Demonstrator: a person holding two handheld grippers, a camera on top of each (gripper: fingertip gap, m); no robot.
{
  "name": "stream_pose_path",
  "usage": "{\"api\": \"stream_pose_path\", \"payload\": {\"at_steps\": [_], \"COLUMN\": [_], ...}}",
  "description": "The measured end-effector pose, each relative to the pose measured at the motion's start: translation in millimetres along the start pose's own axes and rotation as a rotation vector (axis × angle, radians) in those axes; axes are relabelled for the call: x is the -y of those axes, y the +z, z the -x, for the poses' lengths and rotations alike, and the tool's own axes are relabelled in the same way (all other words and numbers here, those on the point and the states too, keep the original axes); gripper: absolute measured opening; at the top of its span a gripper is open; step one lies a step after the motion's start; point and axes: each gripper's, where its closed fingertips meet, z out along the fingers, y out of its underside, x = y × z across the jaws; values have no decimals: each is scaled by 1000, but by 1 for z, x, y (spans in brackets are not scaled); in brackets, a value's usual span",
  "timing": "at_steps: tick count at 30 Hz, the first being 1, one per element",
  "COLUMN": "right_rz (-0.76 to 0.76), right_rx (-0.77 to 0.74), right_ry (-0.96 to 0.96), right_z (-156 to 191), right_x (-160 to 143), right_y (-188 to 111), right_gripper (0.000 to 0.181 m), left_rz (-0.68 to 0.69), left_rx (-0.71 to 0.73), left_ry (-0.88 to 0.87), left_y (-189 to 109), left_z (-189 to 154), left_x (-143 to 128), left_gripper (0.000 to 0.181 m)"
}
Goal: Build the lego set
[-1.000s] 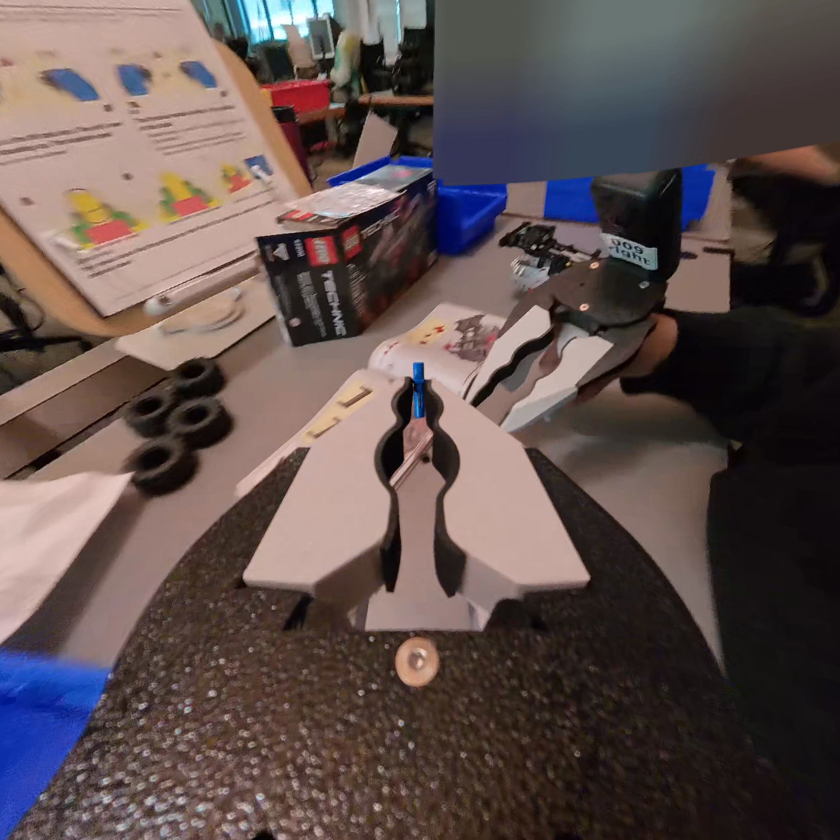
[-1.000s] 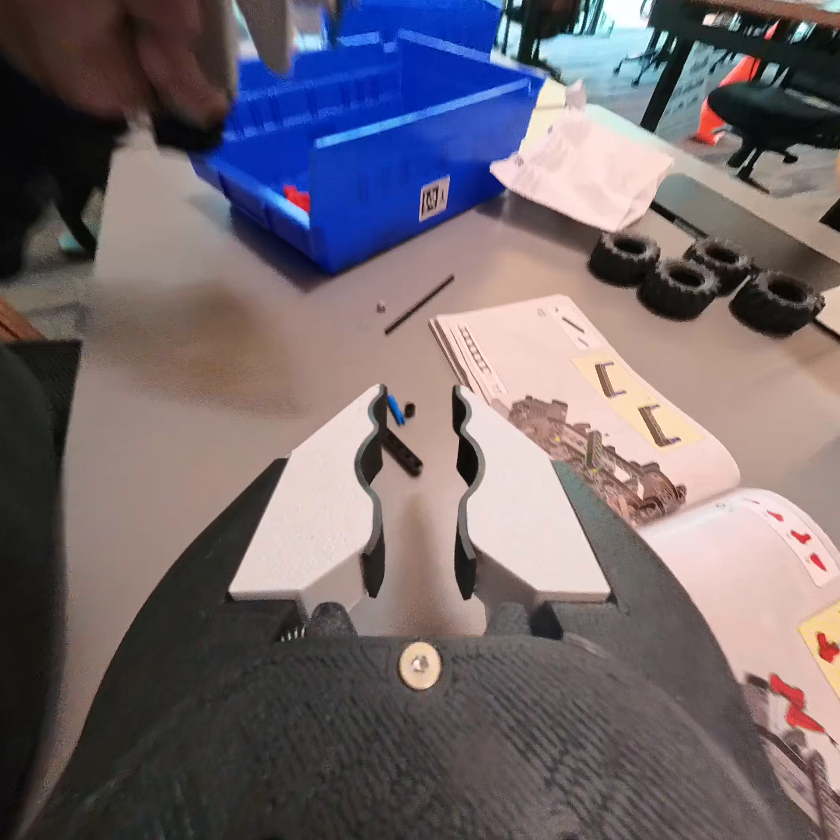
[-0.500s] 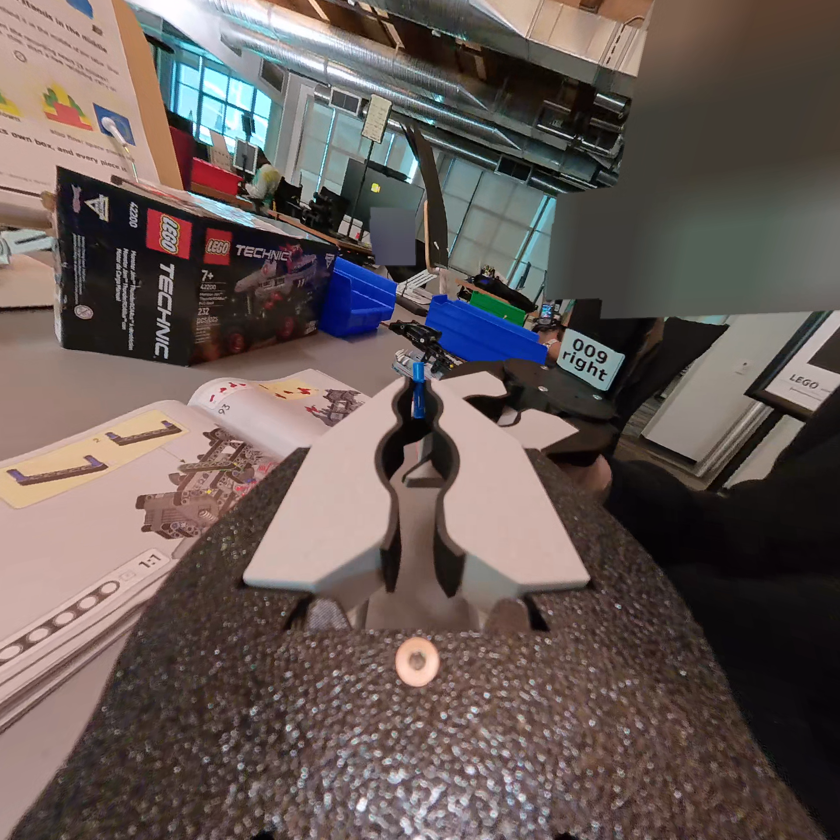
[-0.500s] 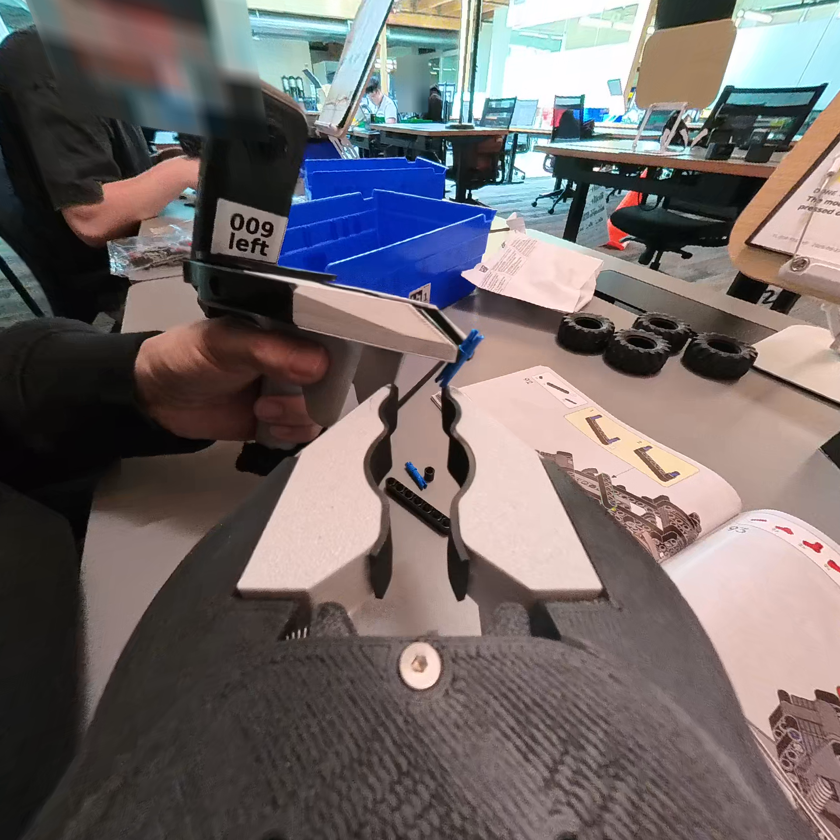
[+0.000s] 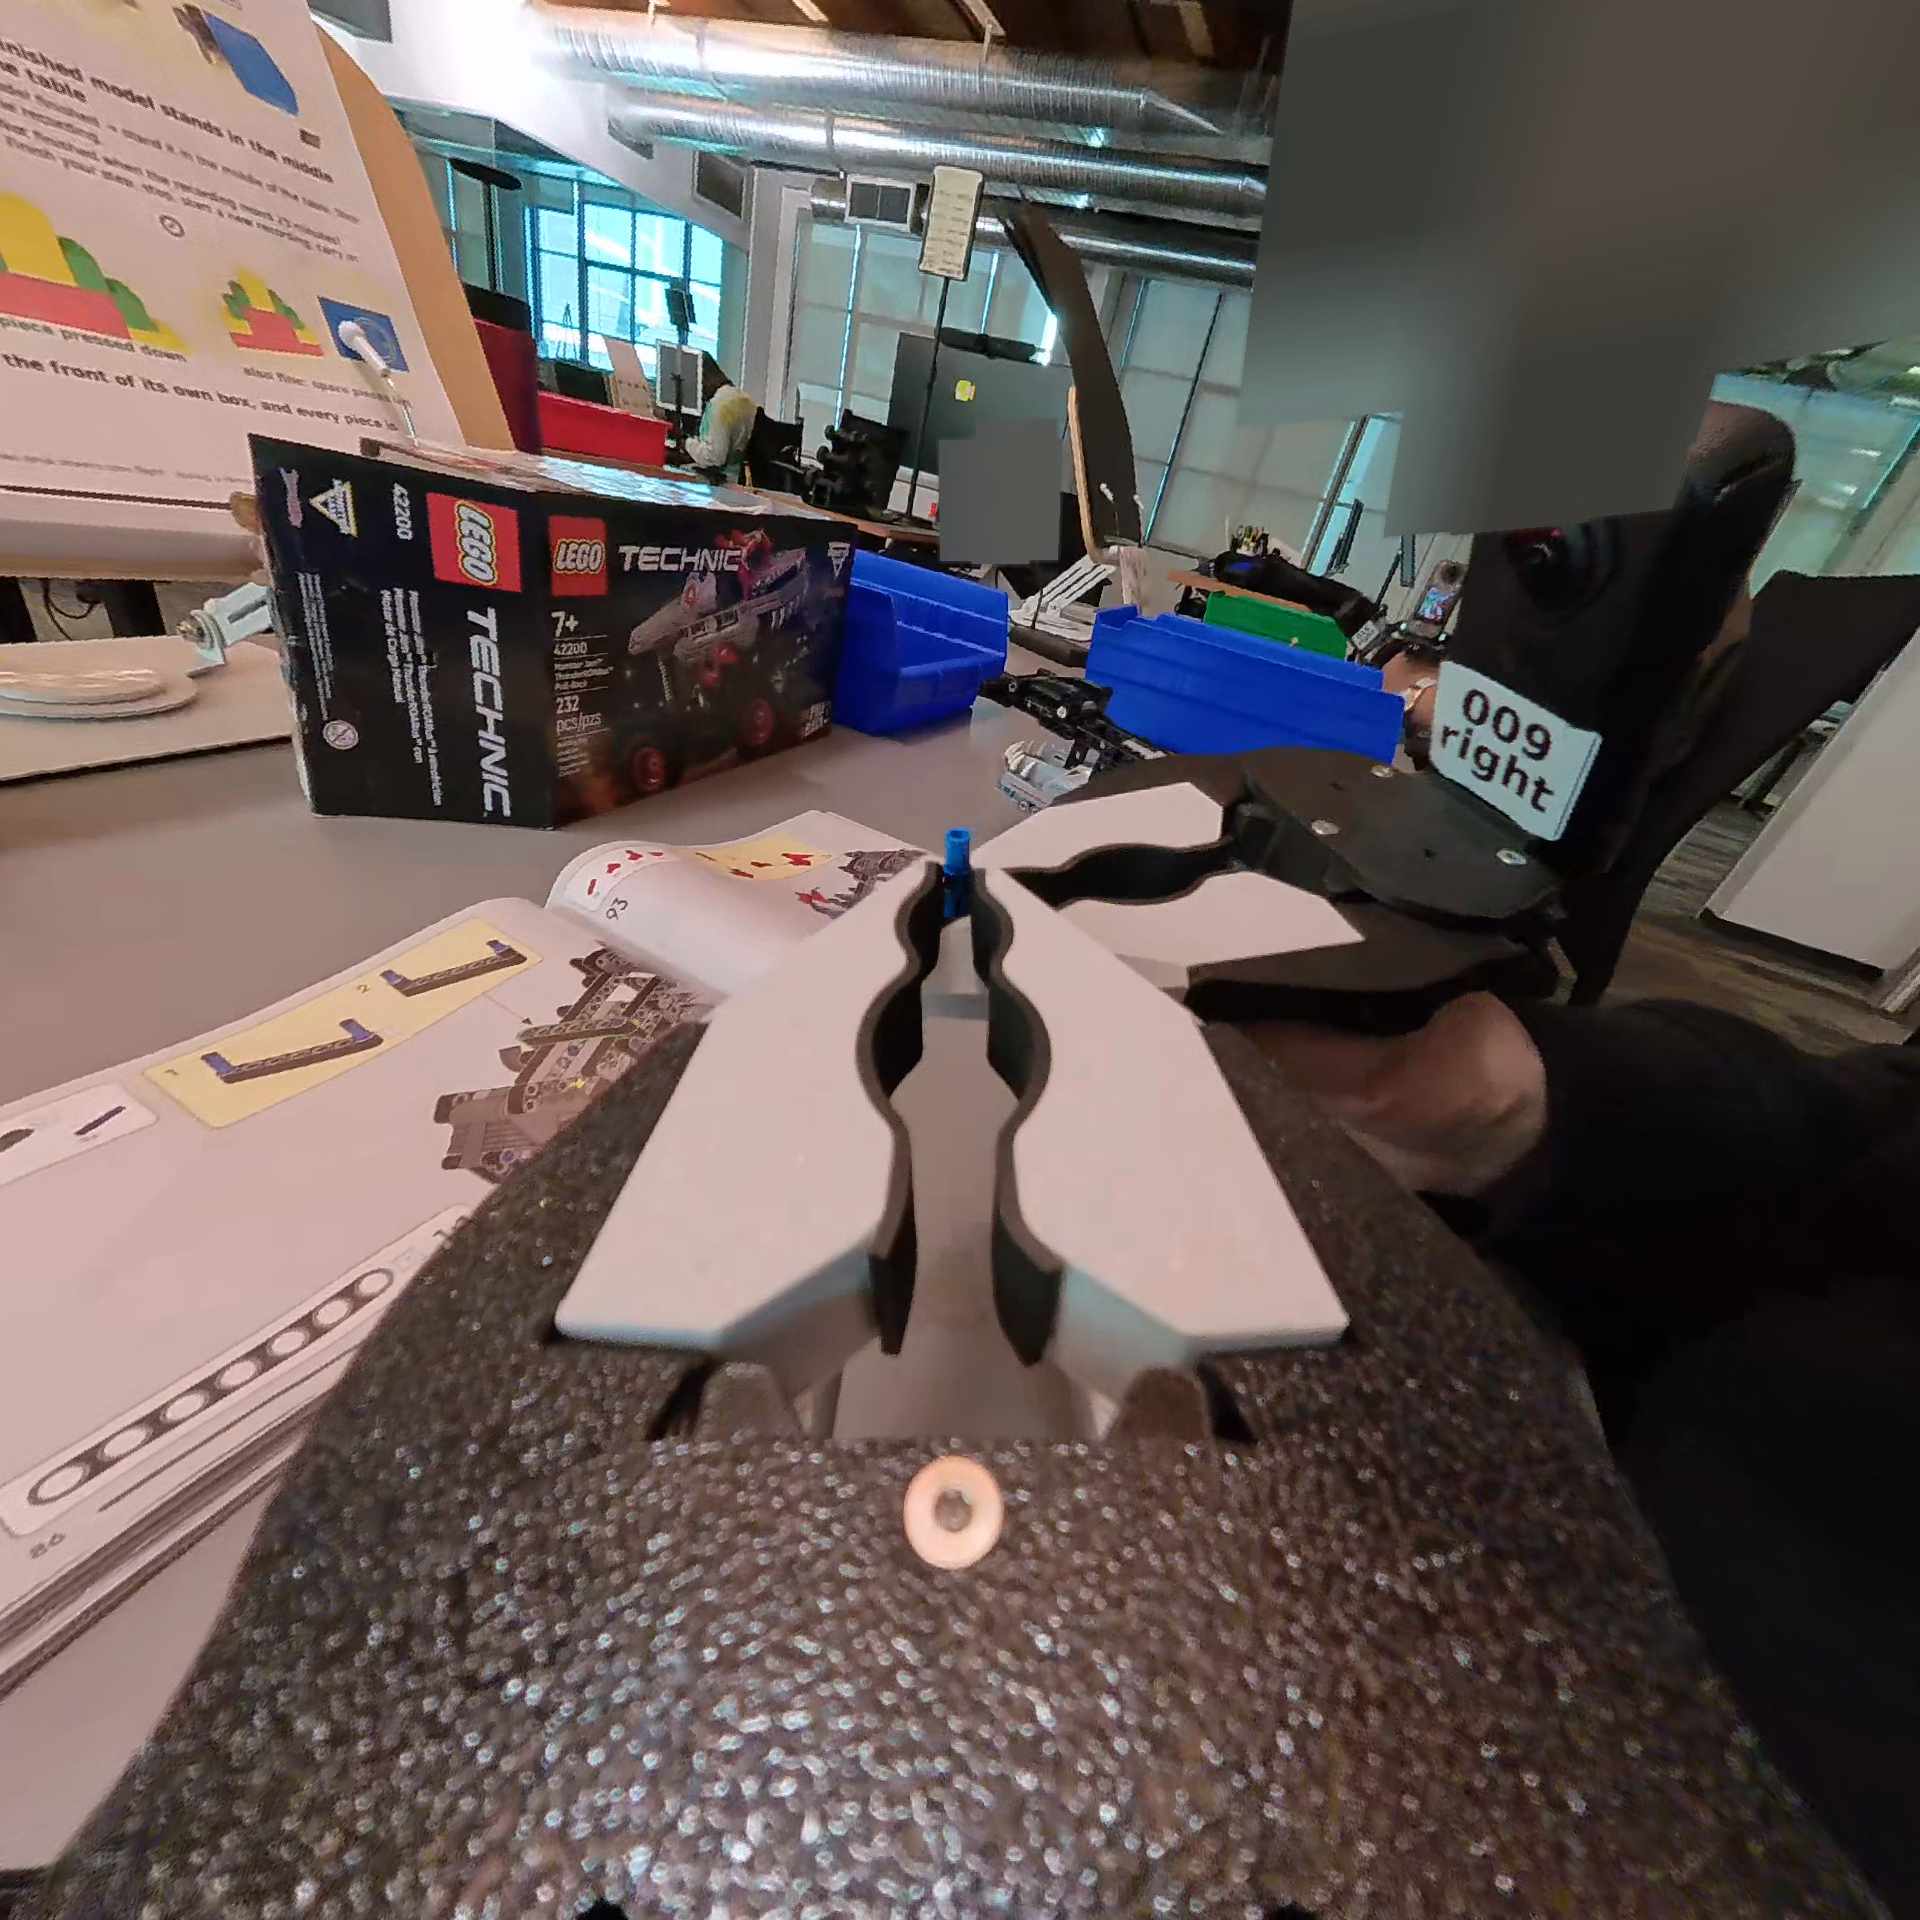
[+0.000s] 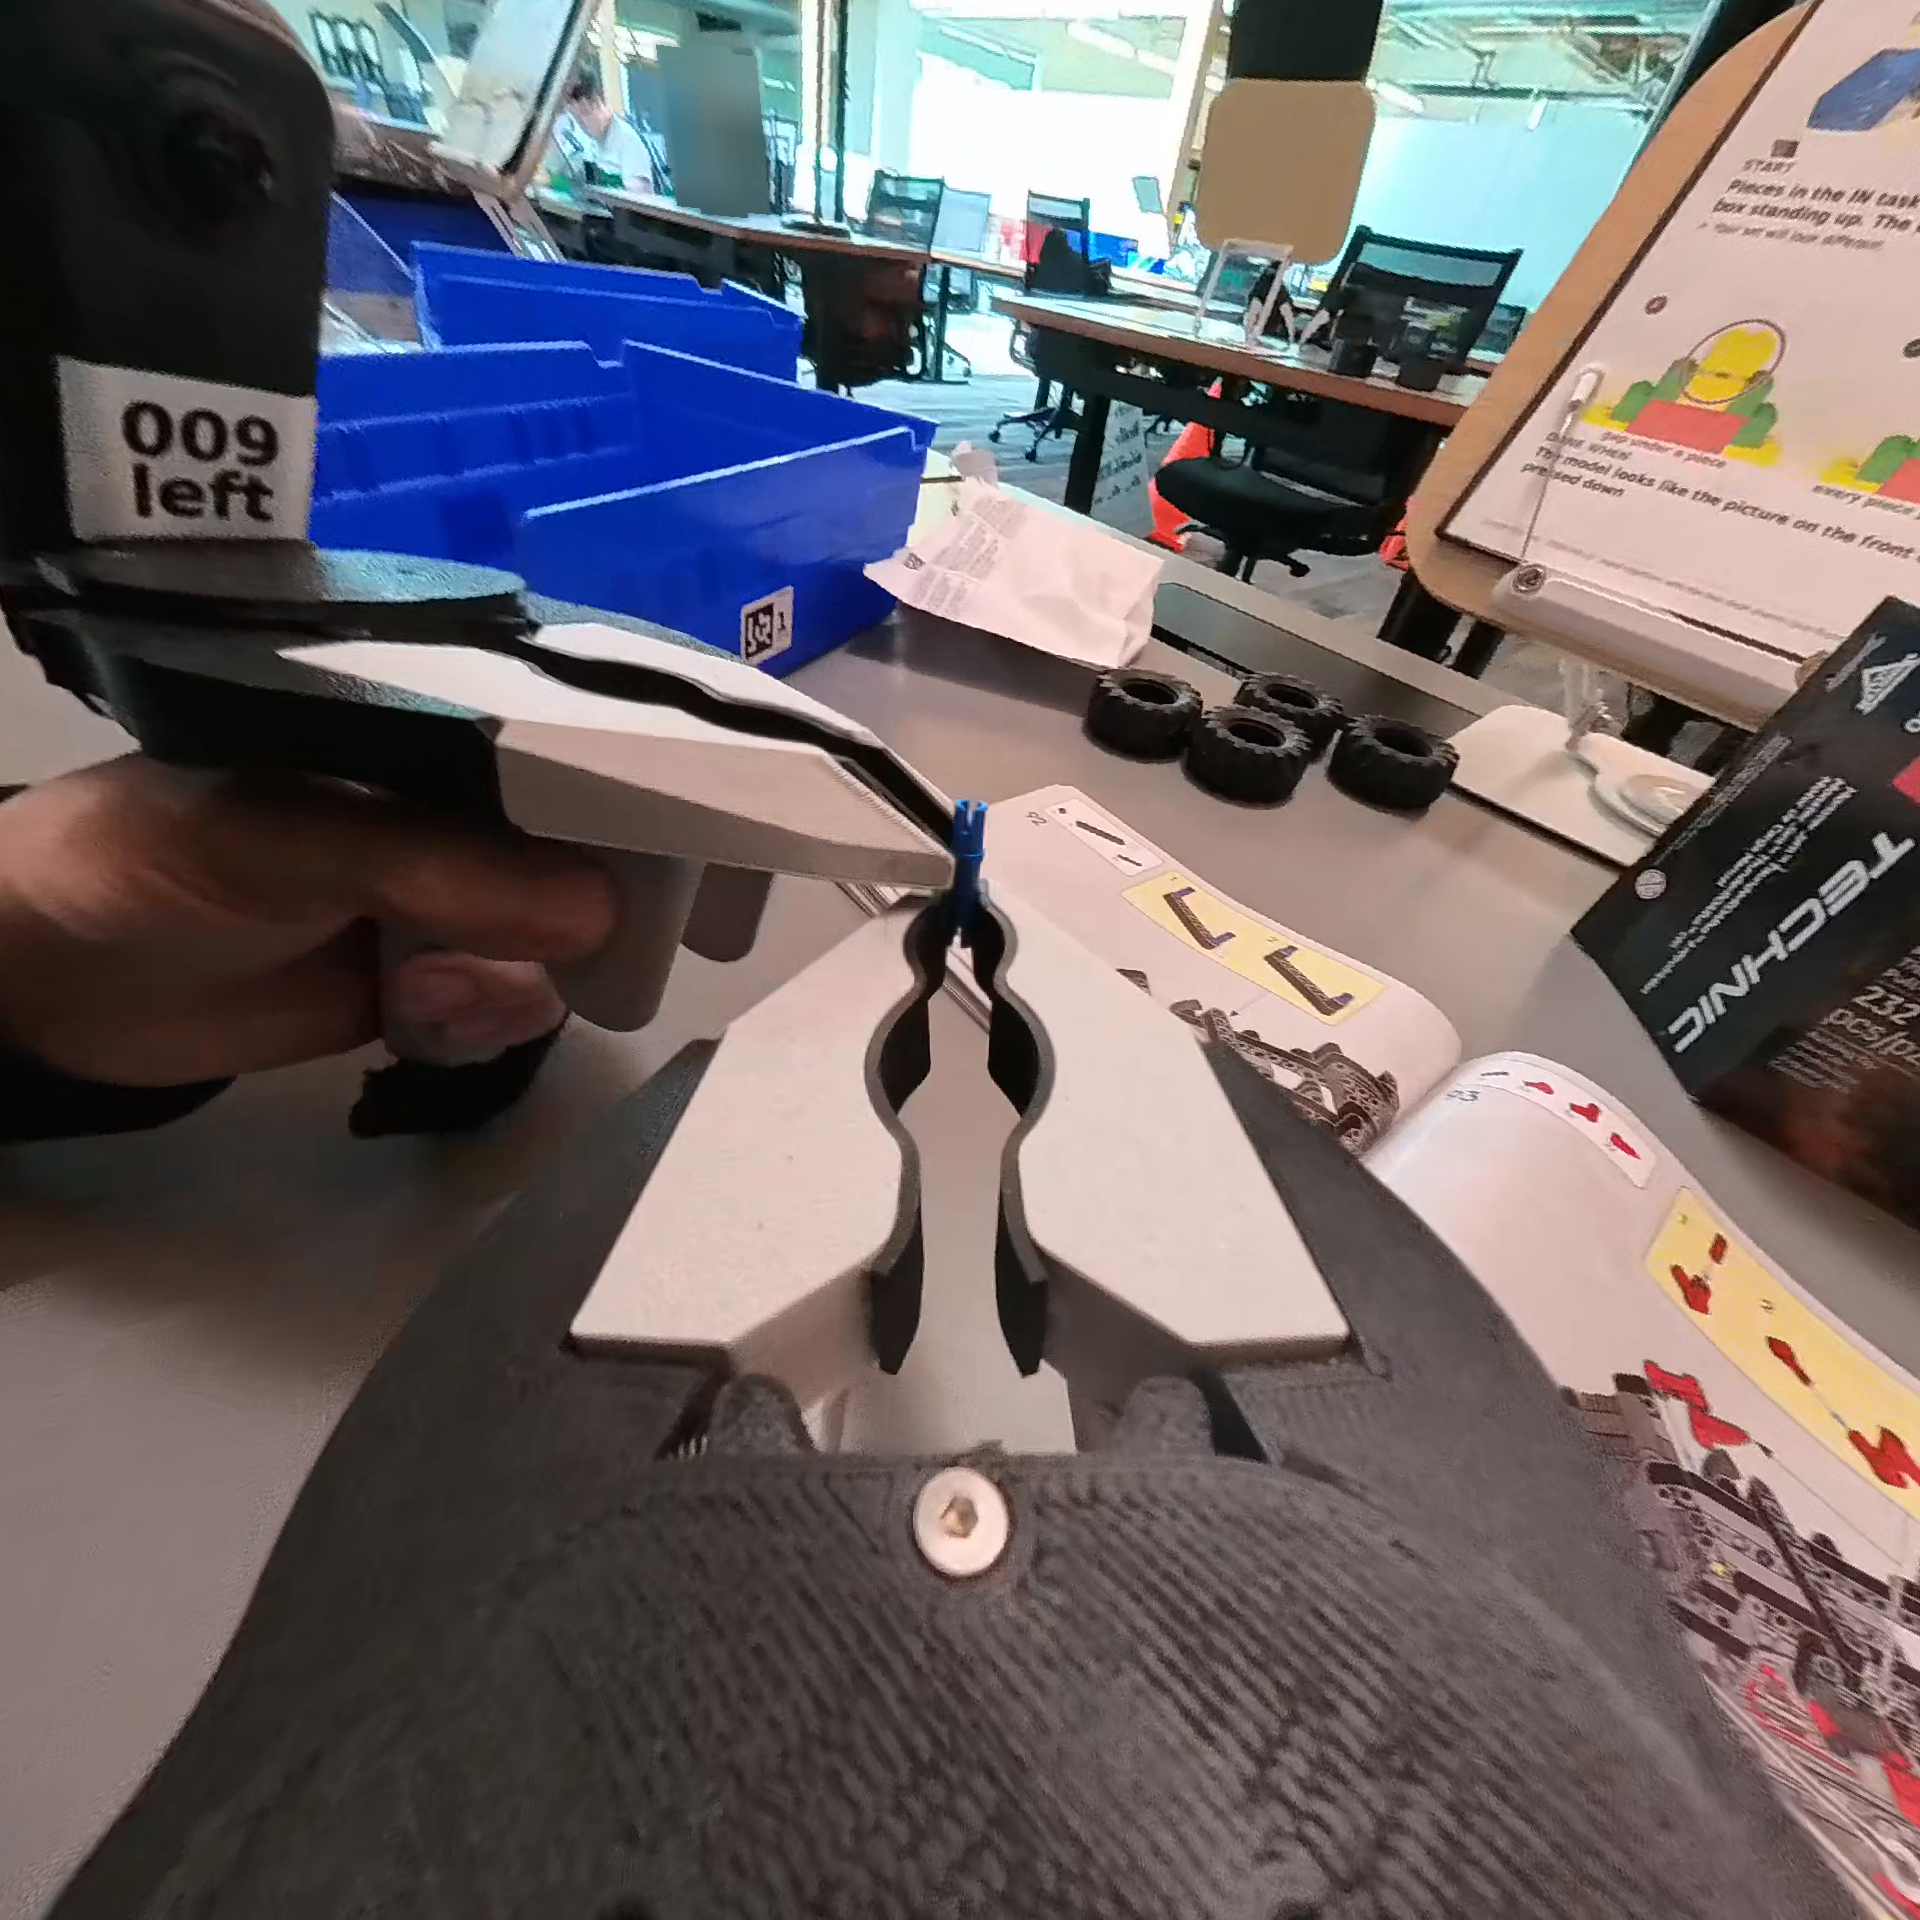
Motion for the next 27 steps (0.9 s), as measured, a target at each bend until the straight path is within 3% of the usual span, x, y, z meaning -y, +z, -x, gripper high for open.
{"api": "stream_pose_path", "payload": {"at_steps": [11,27], "right_rz": [124,189], "right_rx": [6,74], "right_ry": [-258,-319], "right_z": [6,20], "right_x": [-14,-25], "right_y": [8,17], "right_gripper": [1,1], "left_rz": [162,266], "left_rx": [30,37], "left_ry": [134,178], "left_y": [-14,-31], "left_z": [8,17], "left_x": [-13,-15], "left_gripper": [3,12]}}
